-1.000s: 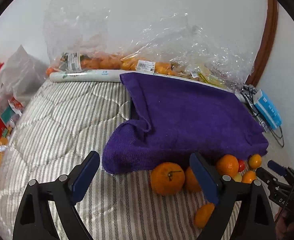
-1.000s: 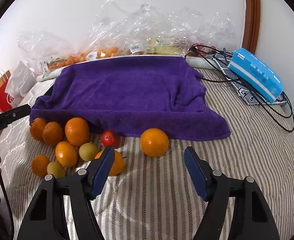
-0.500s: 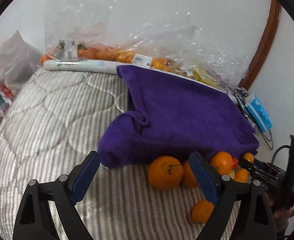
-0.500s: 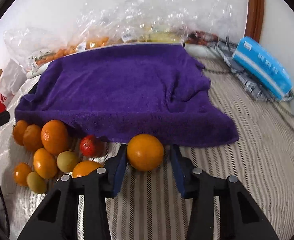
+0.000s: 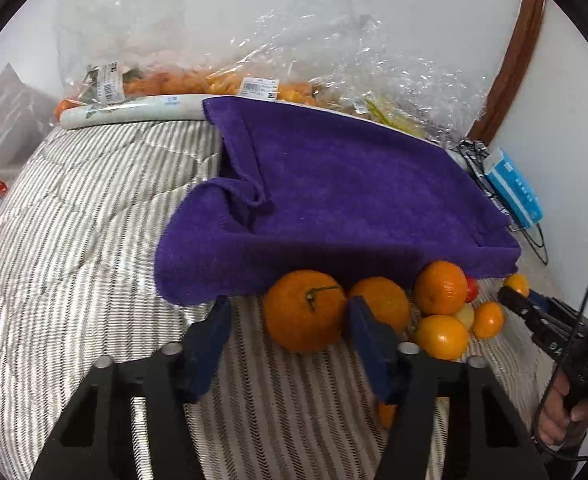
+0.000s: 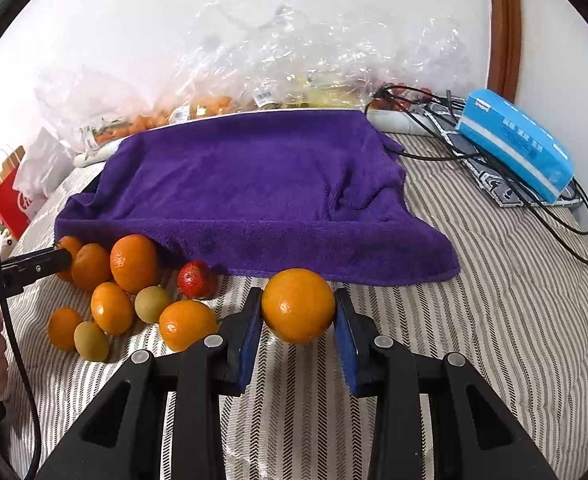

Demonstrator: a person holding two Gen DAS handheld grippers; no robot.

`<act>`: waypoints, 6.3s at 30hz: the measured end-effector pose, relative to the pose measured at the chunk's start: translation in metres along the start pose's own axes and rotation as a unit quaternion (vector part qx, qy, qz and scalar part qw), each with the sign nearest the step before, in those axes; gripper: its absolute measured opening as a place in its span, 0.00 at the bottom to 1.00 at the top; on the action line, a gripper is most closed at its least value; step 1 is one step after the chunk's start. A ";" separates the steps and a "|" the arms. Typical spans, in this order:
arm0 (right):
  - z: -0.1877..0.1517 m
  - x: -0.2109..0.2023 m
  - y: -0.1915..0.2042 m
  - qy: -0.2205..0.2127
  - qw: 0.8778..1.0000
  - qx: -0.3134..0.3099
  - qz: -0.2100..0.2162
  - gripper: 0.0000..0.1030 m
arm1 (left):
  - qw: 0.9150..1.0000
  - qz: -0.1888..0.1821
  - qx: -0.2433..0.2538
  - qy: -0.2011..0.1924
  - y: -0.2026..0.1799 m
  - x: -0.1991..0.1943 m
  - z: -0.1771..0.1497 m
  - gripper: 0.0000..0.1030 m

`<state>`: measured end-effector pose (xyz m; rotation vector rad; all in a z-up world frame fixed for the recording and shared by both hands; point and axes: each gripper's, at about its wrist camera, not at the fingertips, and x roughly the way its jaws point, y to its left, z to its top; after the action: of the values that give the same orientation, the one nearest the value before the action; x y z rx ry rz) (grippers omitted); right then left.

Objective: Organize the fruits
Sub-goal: 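Grasp and lift the orange with the right tool while the left tool grasps the mandarin, then release the orange onto the purple towel with the right tool while the left tool lowers the mandarin, then open the left tool to drop the mandarin on the towel, then withdraw both tools, then grasp another orange with the right tool while the left tool grasps another mandarin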

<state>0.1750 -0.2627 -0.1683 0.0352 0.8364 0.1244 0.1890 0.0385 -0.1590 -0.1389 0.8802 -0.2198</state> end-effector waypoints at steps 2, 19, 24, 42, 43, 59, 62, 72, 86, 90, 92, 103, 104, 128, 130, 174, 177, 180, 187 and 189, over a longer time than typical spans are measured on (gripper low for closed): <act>0.001 0.001 0.000 0.004 1.000 0.001 0.006 0.34 | 1.000 0.004 0.010 -0.007 -0.004 -0.003 0.000 0.42; -0.004 -0.003 0.005 -0.013 0.999 -0.010 0.037 0.34 | 0.999 0.024 0.036 -0.016 -0.012 0.006 -0.006 0.40; -0.004 -0.019 0.008 -0.048 0.998 -0.026 0.012 0.34 | 0.999 0.025 0.023 -0.037 -0.006 -0.009 -0.004 0.40; 0.082 -0.081 0.026 -0.128 0.989 -0.069 0.027 0.34 | 0.996 -0.006 -0.006 -0.086 -0.025 -0.038 0.074 0.40; 0.087 -0.079 0.025 -0.130 0.989 -0.067 0.031 0.34 | 0.996 0.000 -0.008 -0.089 -0.025 -0.035 0.078 0.40; 0.121 -0.001 0.017 -0.116 0.990 -0.039 0.071 0.34 | 0.996 0.020 -0.038 -0.079 -0.017 0.033 0.093 0.40; 0.120 0.009 0.008 -0.104 0.992 -0.032 0.068 0.34 | 0.996 0.025 -0.032 -0.074 -0.016 0.040 0.088 0.40; 0.118 0.027 -0.016 -0.089 0.995 -0.006 0.038 0.34 | 0.997 0.028 -0.040 -0.063 -0.010 0.051 0.086 0.40; 0.106 0.055 -0.008 -0.050 0.998 -0.022 0.038 0.34 | 0.998 0.037 -0.047 -0.028 -0.010 0.069 0.079 0.40; 0.103 0.061 -0.001 -0.041 0.998 -0.036 0.033 0.34 | 0.998 0.055 -0.027 -0.028 -0.017 0.072 0.078 0.40; 0.101 0.060 0.000 -0.043 0.998 -0.039 0.033 0.34 | 0.998 0.059 -0.019 -0.028 -0.018 0.072 0.078 0.40; 0.102 0.052 -0.001 -0.055 0.997 -0.030 0.033 0.45 | 0.996 0.074 0.007 -0.039 -0.026 0.069 0.079 0.57; 0.101 0.051 0.000 -0.057 0.997 -0.031 0.032 0.46 | 0.996 0.074 0.006 -0.048 -0.026 0.065 0.080 0.61; 0.077 -0.044 0.028 -0.089 0.995 -0.036 0.039 0.51 | 0.995 0.044 0.002 -0.093 -0.024 -0.010 0.050 0.64; 0.065 -0.054 0.030 -0.087 0.995 -0.036 0.042 0.53 | 0.994 0.052 0.012 -0.095 -0.020 -0.017 0.042 0.64; -0.025 -0.011 0.028 0.005 1.000 -0.008 0.029 0.34 | 0.998 0.002 -0.027 -0.065 0.017 -0.030 -0.029 0.63; -0.027 -0.014 0.017 0.001 1.000 0.014 0.024 0.34 | 0.998 -0.021 -0.010 -0.065 0.008 -0.031 -0.029 0.62; -0.027 -0.016 0.012 -0.003 0.999 0.025 0.038 0.34 | 0.997 -0.038 0.002 -0.062 -0.003 -0.033 -0.023 0.62; -0.029 -0.027 0.018 -0.026 0.999 -0.018 0.042 0.34 | 0.998 -0.025 0.049 -0.013 -0.039 -0.003 0.000 0.62; -0.029 -0.027 0.011 -0.025 0.999 -0.006 0.045 0.34 | 0.998 -0.023 0.054 -0.005 -0.043 0.005 0.002 0.62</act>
<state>0.1343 -0.2557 -0.1666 0.0655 0.7836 0.2126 0.1876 -0.0046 -0.1527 -0.0591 0.8546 -0.3096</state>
